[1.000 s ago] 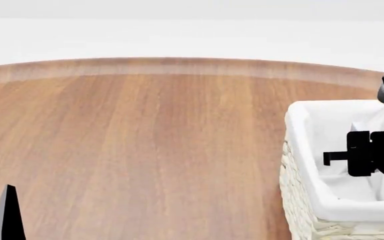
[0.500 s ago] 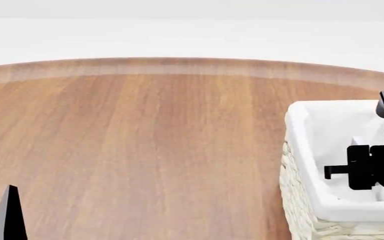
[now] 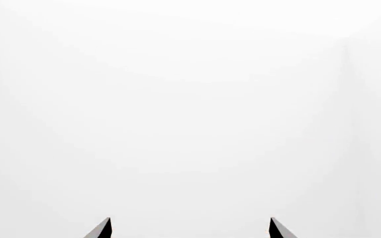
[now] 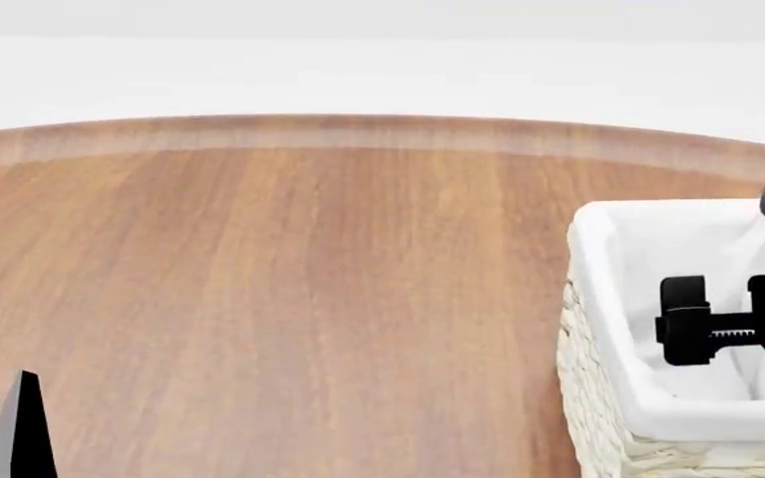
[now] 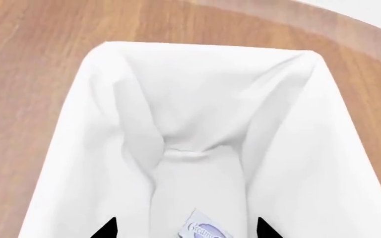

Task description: Pick up the cream cheese box, and put it in the basket.

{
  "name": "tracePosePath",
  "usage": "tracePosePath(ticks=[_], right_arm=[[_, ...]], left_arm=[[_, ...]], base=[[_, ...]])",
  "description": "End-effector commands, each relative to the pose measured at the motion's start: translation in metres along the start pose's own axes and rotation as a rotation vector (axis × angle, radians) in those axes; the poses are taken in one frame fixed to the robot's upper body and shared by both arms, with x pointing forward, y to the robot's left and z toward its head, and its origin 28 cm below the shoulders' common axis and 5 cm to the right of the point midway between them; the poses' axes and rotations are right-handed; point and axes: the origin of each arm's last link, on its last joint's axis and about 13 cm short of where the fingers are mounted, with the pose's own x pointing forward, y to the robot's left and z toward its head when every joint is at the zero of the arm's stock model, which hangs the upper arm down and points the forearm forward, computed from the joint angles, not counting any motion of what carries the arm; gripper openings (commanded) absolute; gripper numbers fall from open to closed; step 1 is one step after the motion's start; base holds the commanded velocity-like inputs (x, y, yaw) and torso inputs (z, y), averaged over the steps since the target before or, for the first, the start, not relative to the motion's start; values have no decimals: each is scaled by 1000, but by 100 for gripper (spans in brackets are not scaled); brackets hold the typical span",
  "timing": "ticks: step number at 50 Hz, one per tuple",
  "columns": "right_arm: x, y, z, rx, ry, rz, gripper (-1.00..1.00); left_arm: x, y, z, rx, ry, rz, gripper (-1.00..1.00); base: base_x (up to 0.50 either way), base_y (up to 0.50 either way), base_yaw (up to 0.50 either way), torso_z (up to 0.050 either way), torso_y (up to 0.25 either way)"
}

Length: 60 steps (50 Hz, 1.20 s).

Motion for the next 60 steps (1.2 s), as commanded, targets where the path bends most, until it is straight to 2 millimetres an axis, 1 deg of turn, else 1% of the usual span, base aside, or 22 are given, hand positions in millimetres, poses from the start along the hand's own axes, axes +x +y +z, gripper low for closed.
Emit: tracePosePath(ticks=[1, 4, 7, 14, 18, 19, 22, 26, 27, 30, 34, 40, 43, 44, 45, 47, 48, 51, 53, 58, 60], right_arm=[[-1, 0, 2, -10, -13, -6, 100], [-2, 0, 4, -15, -23, -9, 100], [-5, 1, 10, -29, -40, -3, 100], [-19, 3, 32, -79, -112, -31, 100], [-22, 3, 44, -90, -173, -71, 100], [-25, 5, 52, -84, -215, -93, 100], [-27, 8, 57, -97, -242, -86, 100], [-27, 12, 62, -113, -329, -141, 100], [-28, 16, 62, -106, -366, -120, 100], [-26, 21, 58, -116, -403, -115, 100], [-24, 32, 51, -76, -509, -110, 100], [-31, 52, 38, -16, -664, -104, 100], [-43, 66, 28, 53, -807, -108, 100], [-47, 70, 24, 51, -842, -103, 100], [-53, 80, 12, 62, -882, -89, 100], [-59, 90, 0, 76, -905, -71, 100], [-66, 98, -8, 61, -936, -93, 100], [-77, 109, -15, 34, -972, -77, 100], [-88, 121, -25, -2, -1006, -83, 100], [-102, 137, -40, -62, -1050, -109, 100], [-109, 144, -47, -63, -1061, -74, 100]], left_arm=[[0, 0, 0, -1, 0, -1, 100], [-1, 0, 0, -1, 1, -1, 100], [-1, 0, 0, -1, 2, -2, 100], [-1, 0, -1, -2, 3, -3, 100], [-1, -1, -1, -2, 4, -7, 100], [-1, -1, -1, -2, 4, -7, 100], [-1, -1, -1, -2, 4, -5, 100], [-1, 0, -1, -1, 3, -4, 100], [0, 0, -1, -1, 2, 0, 100], [0, 0, -1, 0, 0, 0, 100], [-1, 0, 0, 1, 0, -3, 100], [0, 1, 0, 3, -3, 2, 100], [0, 0, 0, 2, 0, -2, 100], [0, 0, 0, 2, -2, -3, 100], [-1, 0, 0, 1, 0, -3, 100], [-1, 0, 0, 3, 1, -2, 100], [-1, 0, 0, 6, 0, 0, 100], [-1, 1, 1, 4, -3, 3, 100], [-1, 0, 0, 2, -1, 3, 100], [-2, -1, -1, 0, 1, 0, 100], [-2, -1, -1, -1, -1, 2, 100]], base=[[0, 0, 0, 0, 0], [0, 0, 0, 0, 0], [0, 0, 0, 0, 0], [0, 0, 0, 0, 0], [0, 0, 0, 0, 0], [0, 0, 0, 0, 0], [0, 0, 0, 0, 0], [0, 0, 0, 0, 0], [0, 0, 0, 0, 0], [0, 0, 0, 0, 0], [0, 0, 0, 0, 0], [0, 0, 0, 0, 0], [0, 0, 0, 0, 0], [0, 0, 0, 0, 0], [0, 0, 0, 0, 0], [0, 0, 0, 0, 0], [0, 0, 0, 0, 0], [0, 0, 0, 0, 0], [0, 0, 0, 0, 0], [0, 0, 0, 0, 0], [0, 0, 0, 0, 0]])
